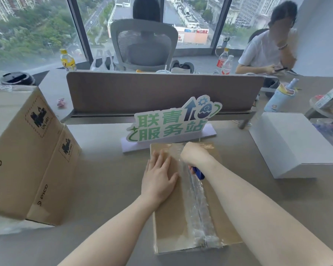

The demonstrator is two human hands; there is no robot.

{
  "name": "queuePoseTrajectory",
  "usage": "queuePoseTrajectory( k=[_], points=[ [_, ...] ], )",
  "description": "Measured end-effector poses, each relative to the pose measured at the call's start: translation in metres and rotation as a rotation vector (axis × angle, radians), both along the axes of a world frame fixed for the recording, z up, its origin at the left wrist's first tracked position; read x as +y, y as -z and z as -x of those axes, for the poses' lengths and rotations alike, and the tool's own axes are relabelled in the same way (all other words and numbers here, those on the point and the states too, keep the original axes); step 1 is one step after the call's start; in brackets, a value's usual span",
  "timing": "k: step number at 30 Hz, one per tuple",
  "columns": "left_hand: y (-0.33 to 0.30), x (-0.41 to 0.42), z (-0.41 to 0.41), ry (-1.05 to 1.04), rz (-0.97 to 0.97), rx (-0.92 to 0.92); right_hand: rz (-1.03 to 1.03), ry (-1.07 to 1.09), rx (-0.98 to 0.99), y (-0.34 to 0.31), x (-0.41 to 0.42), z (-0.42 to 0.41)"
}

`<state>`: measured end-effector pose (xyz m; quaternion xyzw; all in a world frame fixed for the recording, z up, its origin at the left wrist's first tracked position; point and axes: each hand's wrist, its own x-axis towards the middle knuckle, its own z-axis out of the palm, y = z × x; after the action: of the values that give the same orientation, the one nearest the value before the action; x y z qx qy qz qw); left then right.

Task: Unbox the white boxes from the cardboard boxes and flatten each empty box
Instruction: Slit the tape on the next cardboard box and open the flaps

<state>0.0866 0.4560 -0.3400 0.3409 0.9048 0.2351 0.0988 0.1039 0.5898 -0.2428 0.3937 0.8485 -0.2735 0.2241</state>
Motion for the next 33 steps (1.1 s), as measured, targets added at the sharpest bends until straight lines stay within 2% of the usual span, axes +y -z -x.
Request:
queuePoseTrajectory(
  k=[4, 8, 12, 19, 33],
  points=[
    [0.001, -0.001, 0.001, 0.006, 0.004, -0.011, -0.022, 0.036, -0.066, -0.003, -0.013, -0.001],
    [0.003, -0.001, 0.003, 0.002, -0.003, -0.005, -0.024, 0.071, 0.040, -0.004, -0.020, -0.014],
    [0.005, -0.001, 0.003, -0.002, -0.002, 0.006, -0.039, 0.121, -0.101, -0.009, -0.038, -0.030],
    [0.004, -0.001, 0.003, 0.002, 0.017, 0.015, -0.041, 0.165, -0.128, -0.006, -0.051, -0.058],
    [0.004, -0.001, 0.002, -0.004, 0.032, 0.029, 0.036, 0.075, -0.145, -0.001, -0.078, -0.140]
  ],
)
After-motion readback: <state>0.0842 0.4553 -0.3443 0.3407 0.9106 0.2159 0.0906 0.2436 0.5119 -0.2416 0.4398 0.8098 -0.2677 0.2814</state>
